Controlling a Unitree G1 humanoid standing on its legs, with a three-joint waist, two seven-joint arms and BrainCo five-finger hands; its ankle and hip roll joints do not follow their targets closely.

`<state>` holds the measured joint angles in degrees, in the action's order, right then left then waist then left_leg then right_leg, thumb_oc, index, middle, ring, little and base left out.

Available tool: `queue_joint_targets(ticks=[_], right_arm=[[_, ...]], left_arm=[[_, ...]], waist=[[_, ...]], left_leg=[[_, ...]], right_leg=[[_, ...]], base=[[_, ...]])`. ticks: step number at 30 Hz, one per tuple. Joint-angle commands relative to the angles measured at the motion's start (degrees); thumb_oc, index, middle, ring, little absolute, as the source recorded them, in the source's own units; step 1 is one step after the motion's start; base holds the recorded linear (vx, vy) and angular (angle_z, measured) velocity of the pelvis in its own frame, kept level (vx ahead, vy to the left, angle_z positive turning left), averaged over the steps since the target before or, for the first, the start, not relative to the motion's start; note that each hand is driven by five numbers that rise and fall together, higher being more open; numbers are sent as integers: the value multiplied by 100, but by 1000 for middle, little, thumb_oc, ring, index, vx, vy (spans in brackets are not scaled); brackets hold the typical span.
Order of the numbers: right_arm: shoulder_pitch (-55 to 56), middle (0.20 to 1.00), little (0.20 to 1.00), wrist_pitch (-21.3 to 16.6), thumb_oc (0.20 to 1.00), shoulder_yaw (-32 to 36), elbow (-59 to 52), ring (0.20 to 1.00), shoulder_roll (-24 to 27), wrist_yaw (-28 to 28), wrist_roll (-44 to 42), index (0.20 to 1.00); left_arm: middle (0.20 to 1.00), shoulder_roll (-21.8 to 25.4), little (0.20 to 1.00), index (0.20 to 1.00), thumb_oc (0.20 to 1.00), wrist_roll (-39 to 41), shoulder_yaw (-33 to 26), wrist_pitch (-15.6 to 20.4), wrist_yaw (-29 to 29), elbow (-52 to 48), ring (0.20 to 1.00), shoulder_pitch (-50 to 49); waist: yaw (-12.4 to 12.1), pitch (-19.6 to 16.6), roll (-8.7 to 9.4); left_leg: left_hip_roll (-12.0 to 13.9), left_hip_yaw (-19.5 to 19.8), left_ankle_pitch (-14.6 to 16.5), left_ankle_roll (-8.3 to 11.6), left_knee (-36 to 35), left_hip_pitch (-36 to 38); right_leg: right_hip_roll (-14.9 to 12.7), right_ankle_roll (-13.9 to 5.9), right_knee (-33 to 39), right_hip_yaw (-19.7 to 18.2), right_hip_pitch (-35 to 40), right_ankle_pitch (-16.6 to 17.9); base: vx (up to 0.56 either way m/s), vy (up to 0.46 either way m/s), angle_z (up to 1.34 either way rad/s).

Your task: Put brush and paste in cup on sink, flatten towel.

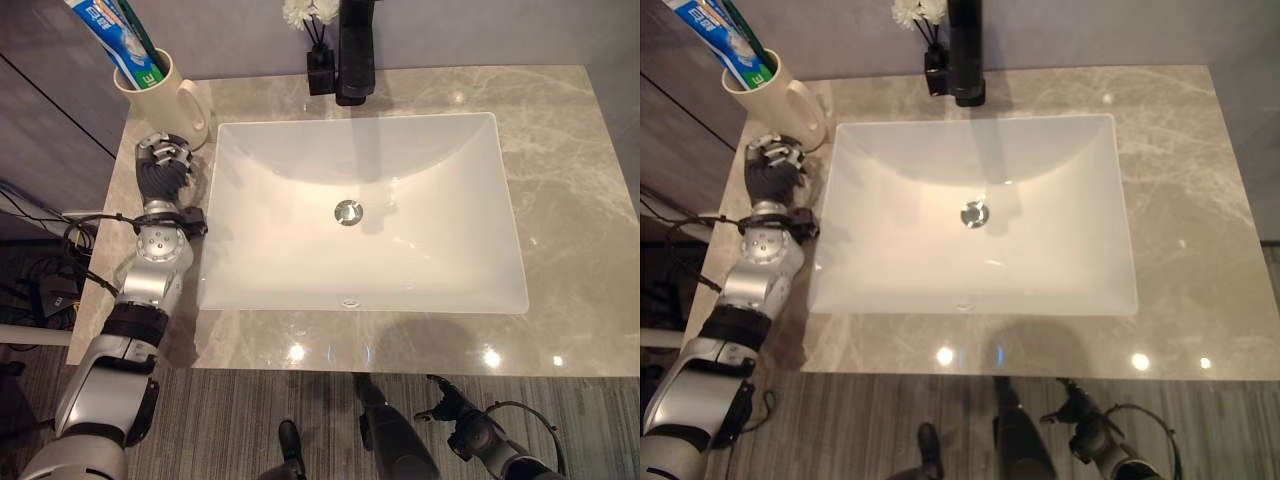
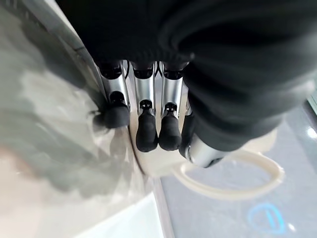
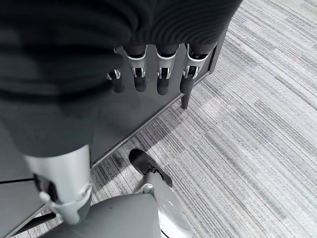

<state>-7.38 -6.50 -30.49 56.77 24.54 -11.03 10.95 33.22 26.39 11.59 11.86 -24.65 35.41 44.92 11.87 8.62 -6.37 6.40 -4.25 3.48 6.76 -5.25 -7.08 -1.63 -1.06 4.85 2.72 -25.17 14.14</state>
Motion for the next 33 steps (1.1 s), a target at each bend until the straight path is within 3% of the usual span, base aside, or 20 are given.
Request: queue_joint_targets(ticks=[1, 14, 25, 33], right_arm=[[-100, 1000, 1000, -170, 1000, -137, -61, 1000, -3, -61, -113, 1000], [-170, 1000, 1000, -203, 1000, -163, -10, 1000, -41, -117, -161, 1000], [-100, 1000, 1000, -177, 1000, -24, 44, 1000, -110, -157, -51, 1000], [-73, 1000, 1000, -162, 1000, -41, 8, 1000, -61, -103, -3, 1000]], left_arm=[[200, 207, 200, 200, 200, -173, -97, 8, -300, 506, 200, 490], [200, 323, 200, 200, 200, -121, -81, 75, -430, 719, 200, 660], [200, 94, 200, 200, 200, -177, -464, 155, -291, -359, 200, -521], [200, 295, 200, 200, 200, -93, -659, 122, -471, 161, 200, -262]], waist=[[14, 151, 156], [14, 236, 221], [-106, 162, 179], [-100, 151, 169]], left_leg=[[-107, -426, -140, 68, 25, 736], [-83, -432, -207, 95, 25, 663], [-92, -358, -64, 56, 25, 774], [-120, -329, -148, 92, 25, 693]], right_leg=[[-257, -664, -205, -368, -17, -101], [-229, -666, -299, -372, -149, -120], [-265, -639, -542, -305, -137, -271], [-313, -669, -357, -254, -106, -187]], base=[[3, 6, -12], [2, 0, -2], [0, 0, 0], [0, 0, 0]])
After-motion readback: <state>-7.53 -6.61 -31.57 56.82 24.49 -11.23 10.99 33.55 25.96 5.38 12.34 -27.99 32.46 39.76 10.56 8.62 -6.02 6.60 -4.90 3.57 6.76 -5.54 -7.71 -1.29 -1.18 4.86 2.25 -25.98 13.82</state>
